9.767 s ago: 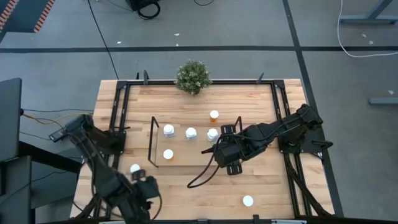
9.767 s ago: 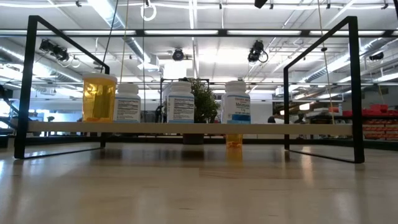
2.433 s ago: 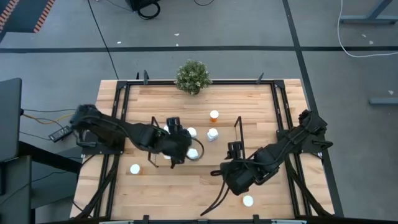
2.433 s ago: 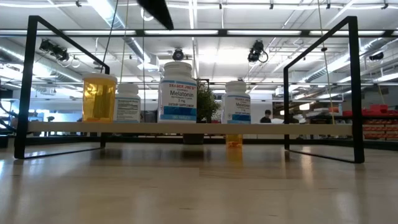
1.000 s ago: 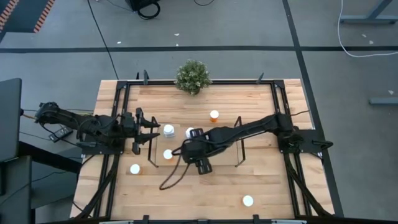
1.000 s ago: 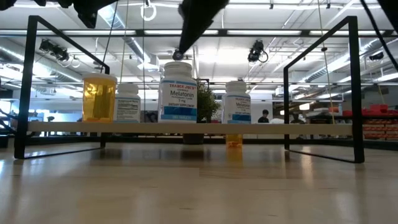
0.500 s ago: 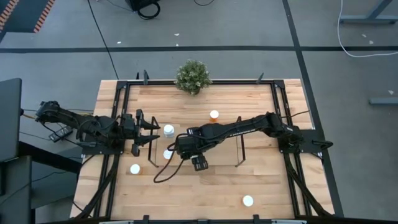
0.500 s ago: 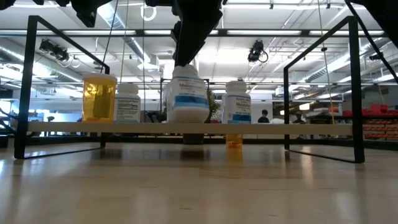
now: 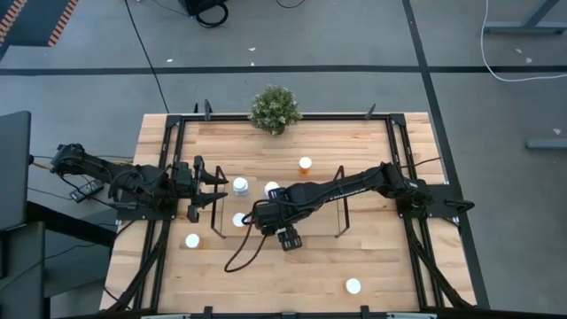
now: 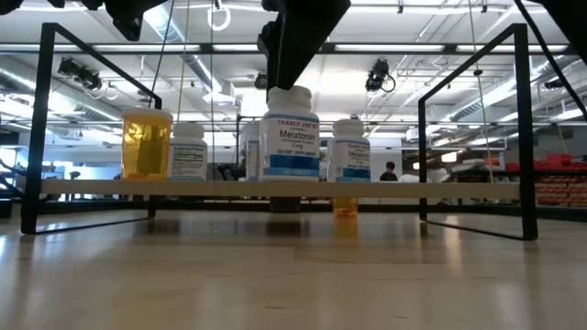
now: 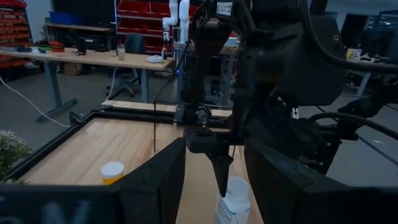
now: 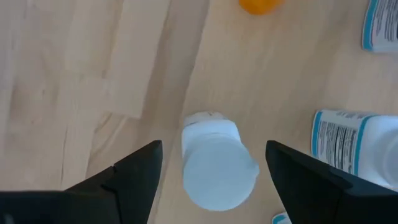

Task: Pick and place medicine bottles onto shelf by color
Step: Put the white pill bottle on the shelf

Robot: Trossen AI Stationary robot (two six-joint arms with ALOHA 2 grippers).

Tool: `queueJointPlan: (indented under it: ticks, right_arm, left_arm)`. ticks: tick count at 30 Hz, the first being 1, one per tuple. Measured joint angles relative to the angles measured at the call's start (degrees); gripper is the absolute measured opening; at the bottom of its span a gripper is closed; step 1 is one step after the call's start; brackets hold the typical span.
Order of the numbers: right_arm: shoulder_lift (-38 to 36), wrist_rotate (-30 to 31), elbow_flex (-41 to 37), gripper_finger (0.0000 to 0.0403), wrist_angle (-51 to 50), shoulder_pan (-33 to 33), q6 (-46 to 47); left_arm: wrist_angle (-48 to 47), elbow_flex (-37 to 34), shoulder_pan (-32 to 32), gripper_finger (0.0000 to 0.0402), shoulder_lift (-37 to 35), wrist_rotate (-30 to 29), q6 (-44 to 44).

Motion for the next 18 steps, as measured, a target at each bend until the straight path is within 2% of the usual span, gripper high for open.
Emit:
queueJointPlan:
  ticks: [10,18]
  right_arm:
    - [-0.1,2.0,-0.9,0.0292,-0.3,-0.1,1.3]
    - [-0.1,2.2,-0.9,0.0258,-1.9,-0.1,2.0]
  left_arm:
    - [-0.8,0.0,0.0,0.0172,0.0,0.0,-0.2]
    - [-1.1,0.0,0.0,0.0172,0.0,0.0,-0.8]
